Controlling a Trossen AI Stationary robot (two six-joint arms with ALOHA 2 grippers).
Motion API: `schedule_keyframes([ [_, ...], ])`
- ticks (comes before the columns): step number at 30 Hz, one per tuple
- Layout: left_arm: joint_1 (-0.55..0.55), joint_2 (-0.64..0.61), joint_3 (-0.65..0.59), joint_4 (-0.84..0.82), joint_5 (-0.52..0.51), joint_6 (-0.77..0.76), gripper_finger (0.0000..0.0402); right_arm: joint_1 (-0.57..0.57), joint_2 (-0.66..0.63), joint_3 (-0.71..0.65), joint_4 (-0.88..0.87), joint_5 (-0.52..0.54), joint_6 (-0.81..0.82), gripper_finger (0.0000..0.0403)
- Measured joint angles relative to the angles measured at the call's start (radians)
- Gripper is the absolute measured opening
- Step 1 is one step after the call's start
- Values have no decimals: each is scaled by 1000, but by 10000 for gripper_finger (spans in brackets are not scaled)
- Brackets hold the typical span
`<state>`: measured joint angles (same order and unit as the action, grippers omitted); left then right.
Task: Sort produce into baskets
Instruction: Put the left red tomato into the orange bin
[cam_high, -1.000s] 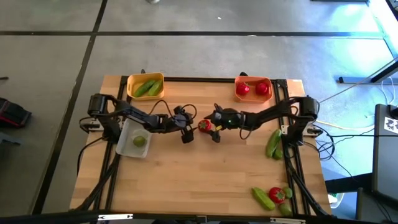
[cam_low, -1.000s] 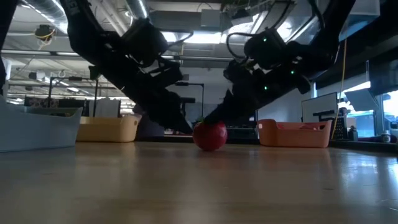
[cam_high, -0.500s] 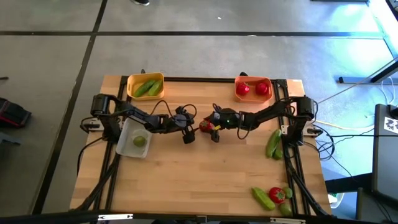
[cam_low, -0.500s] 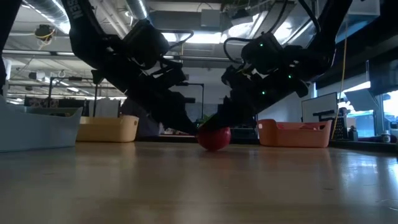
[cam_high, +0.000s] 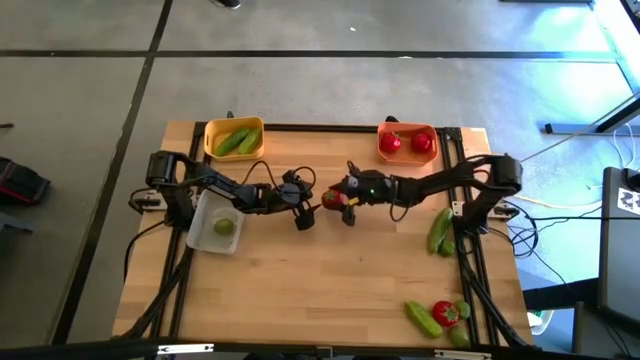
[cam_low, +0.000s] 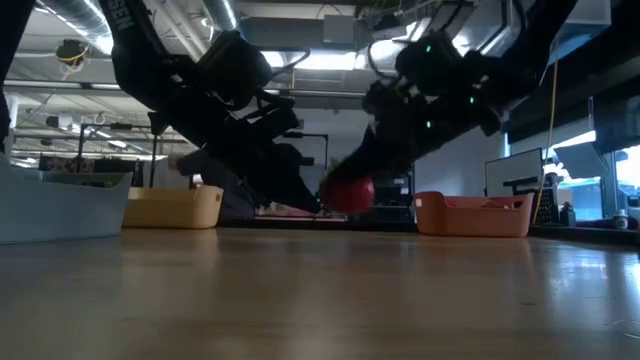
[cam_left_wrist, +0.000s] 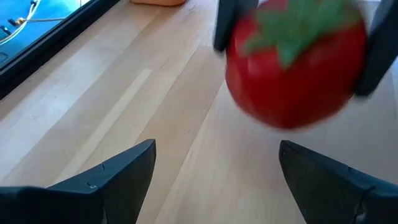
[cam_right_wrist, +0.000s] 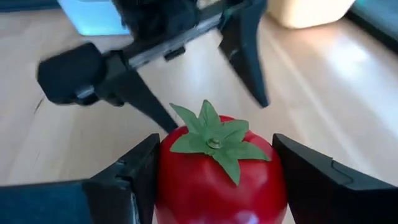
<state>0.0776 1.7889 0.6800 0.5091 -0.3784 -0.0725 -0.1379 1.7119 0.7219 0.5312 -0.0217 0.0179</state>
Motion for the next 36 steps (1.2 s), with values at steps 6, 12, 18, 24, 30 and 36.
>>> schedule_keyframes([
  [6,0,0,0,-3,0,-6,337,-3,-146,0,-153,129,-74,254],
  [12,0,0,0,-3,0,-9,337,-65,-316,0,-347,259,-128,256],
  [18,0,0,0,-3,1,-11,337,-204,-476,0,-484,348,-158,256],
  [24,0,0,0,-3,1,-16,337,-407,-553,0,-572,351,-157,256],
  [30,1,0,0,-3,1,-23,337,-591,-548,0,-627,283,-142,256],
  [36,1,0,0,-3,1,-31,337,-700,-528,0,-662,203,-86,257],
])
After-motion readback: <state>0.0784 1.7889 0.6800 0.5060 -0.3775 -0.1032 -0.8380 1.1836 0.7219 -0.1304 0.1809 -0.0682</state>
